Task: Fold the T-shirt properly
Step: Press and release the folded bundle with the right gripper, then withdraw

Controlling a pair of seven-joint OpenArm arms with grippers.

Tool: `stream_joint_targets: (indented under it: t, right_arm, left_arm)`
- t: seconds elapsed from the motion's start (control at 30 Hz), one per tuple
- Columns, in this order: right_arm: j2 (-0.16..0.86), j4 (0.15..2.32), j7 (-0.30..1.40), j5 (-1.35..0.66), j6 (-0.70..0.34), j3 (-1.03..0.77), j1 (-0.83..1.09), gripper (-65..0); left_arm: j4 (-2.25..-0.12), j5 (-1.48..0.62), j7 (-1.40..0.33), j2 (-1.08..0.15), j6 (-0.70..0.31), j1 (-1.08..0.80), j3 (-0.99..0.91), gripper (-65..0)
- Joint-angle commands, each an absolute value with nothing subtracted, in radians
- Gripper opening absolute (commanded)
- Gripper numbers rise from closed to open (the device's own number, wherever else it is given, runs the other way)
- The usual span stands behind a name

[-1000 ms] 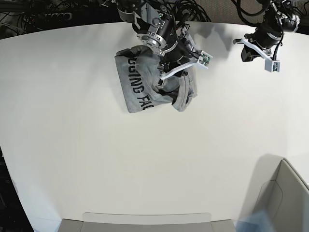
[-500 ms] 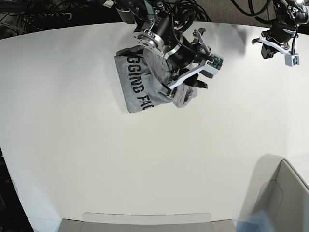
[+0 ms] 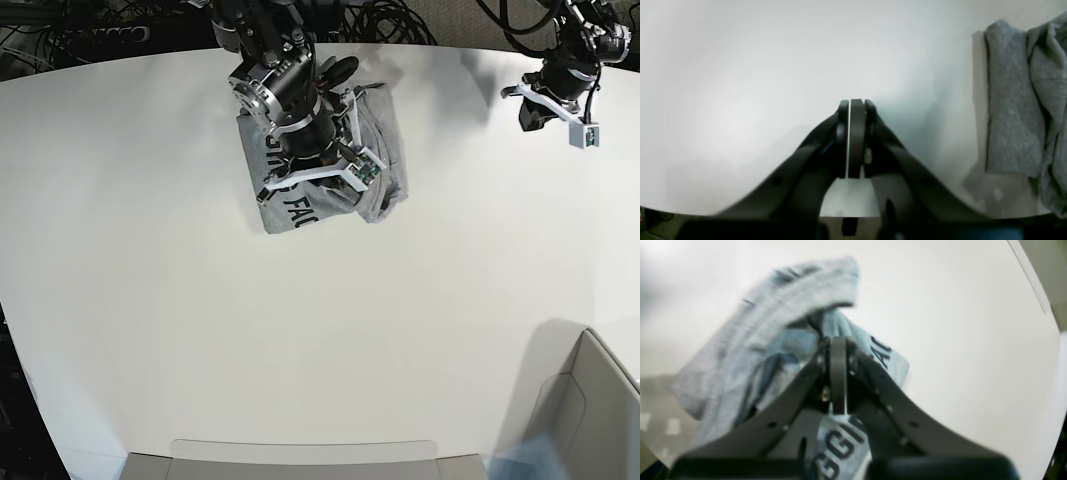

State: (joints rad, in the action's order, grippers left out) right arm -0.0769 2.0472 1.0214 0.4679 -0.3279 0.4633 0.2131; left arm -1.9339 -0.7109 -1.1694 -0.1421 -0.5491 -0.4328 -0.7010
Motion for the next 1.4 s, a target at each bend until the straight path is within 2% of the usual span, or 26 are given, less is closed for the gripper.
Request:
stream_joint_targets:
  t: [0.0, 0.13, 0.3, 0.43, 0.63, 0.83, 1.0, 1.2, 1.3, 1.37]
  right_arm:
    - [-0.084, 2.060, 1.007, 0.467, -0.323, 0.455, 0.206, -65.0]
    - [-0.087, 1.962, 1.007, 0.466, -0.328, 0.467, 0.162, -65.0]
    - [-0.107, 1.741, 1.001, 0.447, -0.326, 0.584, 0.018, -65.0]
    - [-0.153, 1.627, 0.998, 0.354, -0.323, 0.607, -0.128, -65.0]
    - [-0.156, 1.500, 0.938, 0.165, -0.318, 0.599, -0.320, -65.0]
    - [-0.156, 1.362, 0.940, 0.070, -0.320, 0.610, -0.381, -65.0]
    - [-0.154, 1.488, 0.989, 0.013, -0.329, 0.621, -0.298, -65.0]
    - [-0.127, 1.666, 1.013, 0.013, -0.328, 0.746, -0.248, -65.0]
    - [-0.120, 1.767, 1.013, 0.015, -0.326, 0.700, -0.200, -65.0]
    - [-0.079, 1.828, 1.015, 0.015, -0.325, 0.628, -0.159, -65.0]
  left_arm:
    - [-1.948, -0.725, -1.153, -0.153, -0.552, -0.437, -0.704, -63.7]
    - [-1.948, -0.725, -1.153, -0.153, -0.552, -0.435, -0.704, -63.7]
    - [-1.948, -0.728, -1.153, -0.153, -0.552, -0.435, -0.704, -63.7]
    - [-1.948, -0.730, -1.153, -0.153, -0.552, -0.435, -0.704, -63.7]
    - [-1.948, -0.730, -1.153, -0.153, -0.552, -0.435, -0.704, -63.7]
    - [-1.948, -0.731, -1.153, -0.151, -0.552, -0.435, -0.684, -63.7]
    - [-1.948, -0.730, -1.150, -0.151, -0.552, -0.435, -0.634, -63.7]
    - [-1.948, -0.731, -1.145, -0.151, -0.552, -0.435, -0.576, -63.7]
    - [-1.957, -0.733, -1.144, -0.151, -0.553, -0.435, -0.576, -63.8]
    - [-1.972, -0.733, -1.144, -0.151, -0.555, -0.435, -0.576, -63.9]
